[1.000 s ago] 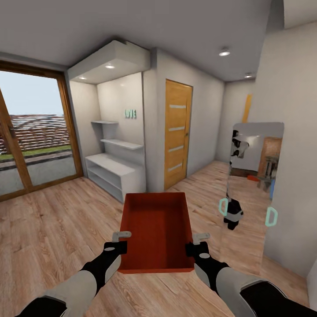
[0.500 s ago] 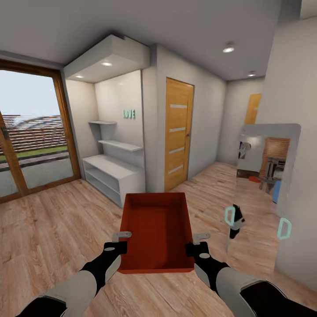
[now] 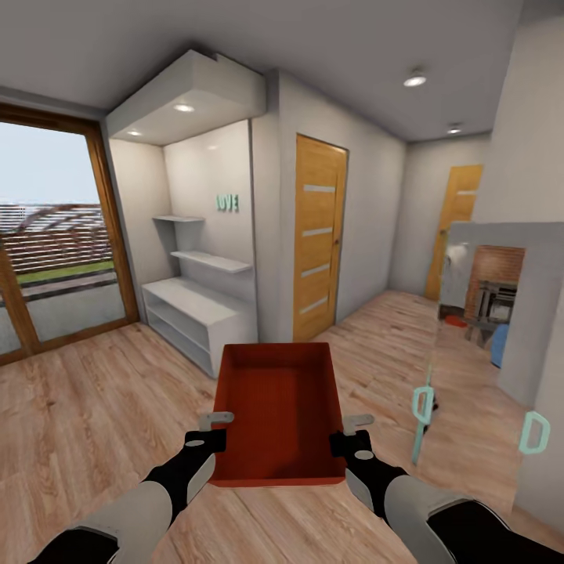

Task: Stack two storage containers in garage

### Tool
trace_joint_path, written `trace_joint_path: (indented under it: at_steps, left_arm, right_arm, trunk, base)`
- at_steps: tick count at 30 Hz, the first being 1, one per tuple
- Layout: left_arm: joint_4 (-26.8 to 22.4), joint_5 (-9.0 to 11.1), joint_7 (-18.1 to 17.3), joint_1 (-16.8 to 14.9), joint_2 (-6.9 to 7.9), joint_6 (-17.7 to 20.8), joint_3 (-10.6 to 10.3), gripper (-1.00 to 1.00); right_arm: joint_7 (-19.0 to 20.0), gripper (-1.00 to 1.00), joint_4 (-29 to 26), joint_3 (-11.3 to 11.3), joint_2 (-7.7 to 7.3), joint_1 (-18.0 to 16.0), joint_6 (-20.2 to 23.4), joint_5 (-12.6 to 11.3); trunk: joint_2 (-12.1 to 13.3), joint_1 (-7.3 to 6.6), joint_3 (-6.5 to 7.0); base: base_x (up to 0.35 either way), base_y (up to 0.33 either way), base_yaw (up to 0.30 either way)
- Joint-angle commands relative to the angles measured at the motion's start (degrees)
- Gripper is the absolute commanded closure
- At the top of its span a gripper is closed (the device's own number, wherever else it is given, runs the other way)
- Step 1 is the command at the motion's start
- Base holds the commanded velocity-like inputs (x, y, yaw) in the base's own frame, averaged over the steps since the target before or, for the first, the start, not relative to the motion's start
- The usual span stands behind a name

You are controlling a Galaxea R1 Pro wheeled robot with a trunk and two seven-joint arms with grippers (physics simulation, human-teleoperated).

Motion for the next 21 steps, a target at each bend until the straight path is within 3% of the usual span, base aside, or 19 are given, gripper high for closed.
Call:
trace_joint_path:
  at_steps: [1,21]
  left_arm:
    - [0.0,0.6,0.5,0.0,2.09,0.4,0.9,1.00]
    - [0.0,0.6,0.5,0.0,2.09,0.4,0.9,1.00]
  right_arm:
    - [-0.3,1.00,-0.1,-0.8,-0.13,-0.1,-0.4,-0.5]
    - [-0.3,1.00,-0.1,-0.8,-0.16,-0.1,-0.4,-0.5]
  trunk:
    - [-0.1,0.04,-0.09]
    - [-0.1,0.04,-0.09]
  base:
    - [0.320,0.000,0.000]
    - [0.320,0.000,0.000]
